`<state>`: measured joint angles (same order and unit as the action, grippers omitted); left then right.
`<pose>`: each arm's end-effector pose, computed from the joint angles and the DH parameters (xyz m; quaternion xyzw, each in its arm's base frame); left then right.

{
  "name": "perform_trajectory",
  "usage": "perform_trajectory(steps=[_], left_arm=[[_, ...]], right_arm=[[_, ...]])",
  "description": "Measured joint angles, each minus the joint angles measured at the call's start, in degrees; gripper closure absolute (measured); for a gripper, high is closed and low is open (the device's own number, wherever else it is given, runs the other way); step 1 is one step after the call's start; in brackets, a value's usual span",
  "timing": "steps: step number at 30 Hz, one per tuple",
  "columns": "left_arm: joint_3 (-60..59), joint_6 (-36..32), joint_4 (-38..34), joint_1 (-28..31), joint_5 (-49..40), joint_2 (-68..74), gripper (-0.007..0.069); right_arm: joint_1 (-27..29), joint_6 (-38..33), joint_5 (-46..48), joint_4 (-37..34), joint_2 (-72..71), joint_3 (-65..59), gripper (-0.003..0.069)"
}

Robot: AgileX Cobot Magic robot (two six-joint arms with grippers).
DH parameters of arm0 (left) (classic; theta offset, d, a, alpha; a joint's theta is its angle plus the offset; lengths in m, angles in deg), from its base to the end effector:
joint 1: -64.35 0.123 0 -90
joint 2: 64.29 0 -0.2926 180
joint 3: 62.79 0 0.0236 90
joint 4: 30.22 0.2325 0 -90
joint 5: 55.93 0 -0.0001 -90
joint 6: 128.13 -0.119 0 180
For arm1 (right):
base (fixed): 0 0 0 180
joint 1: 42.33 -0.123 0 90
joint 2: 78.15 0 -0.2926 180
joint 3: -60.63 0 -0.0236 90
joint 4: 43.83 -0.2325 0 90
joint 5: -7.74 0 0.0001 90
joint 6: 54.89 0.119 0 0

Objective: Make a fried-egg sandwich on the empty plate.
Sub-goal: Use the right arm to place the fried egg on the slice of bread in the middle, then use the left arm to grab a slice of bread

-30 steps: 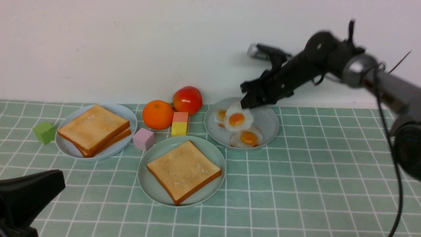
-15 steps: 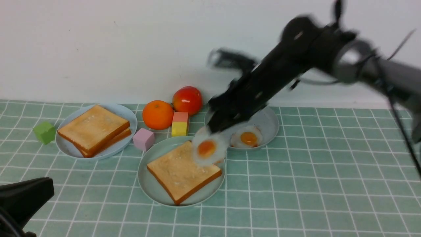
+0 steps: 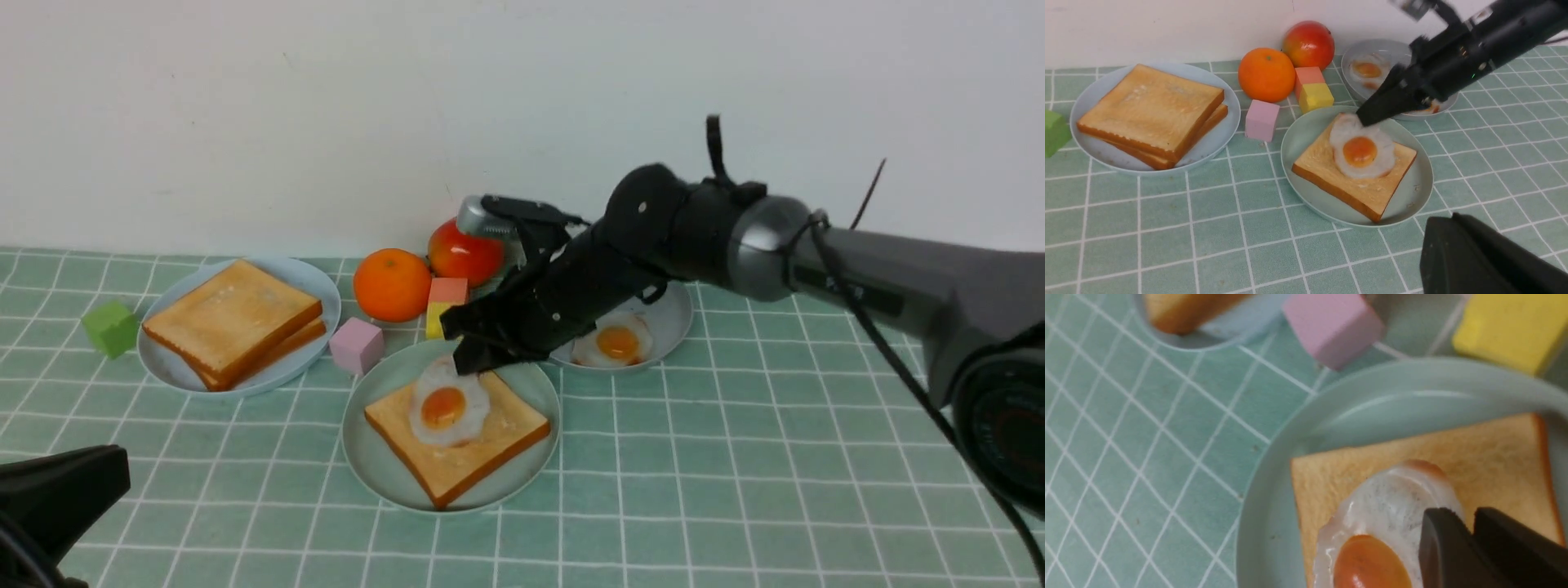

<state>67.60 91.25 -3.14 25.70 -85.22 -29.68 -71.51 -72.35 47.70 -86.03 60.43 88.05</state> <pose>0.0920 -0.0396 0.2949 0.1028 0.8138 -0.1741 0.5449 0.4196 0.2932 0.1689 -0.1652 0.9126 0.3149 0.2015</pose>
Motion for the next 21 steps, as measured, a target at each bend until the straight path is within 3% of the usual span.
perform_trajectory(steps=[4,11,13,17,21], left_arm=[[0.0,0.0,-0.1,0.0,0.0,0.0,0.0612],[0.0,0.0,-0.4,0.0,0.0,0.0,0.0603],[0.0,0.0,-1.0,0.0,-0.1,0.0,0.0601],[0.0,0.0,-1.7,0.0,-1.8,2.1,0.06],[1.4,0.0,-2.3,0.0,-4.4,9.7,0.0604]], right_arm=[[0.0,1.8,0.0,0.0,0.9,0.0,0.0519],[0.6,2.6,2.7,2.3,-0.8,-0.1,0.0244],[1.6,2.6,6.2,4.0,-3.8,-0.1,0.0223],[4.1,2.6,15.1,9.8,-12.6,-0.1,0.0279],[5.1,3.9,24.9,19.5,-25.1,-0.1,0.0472]])
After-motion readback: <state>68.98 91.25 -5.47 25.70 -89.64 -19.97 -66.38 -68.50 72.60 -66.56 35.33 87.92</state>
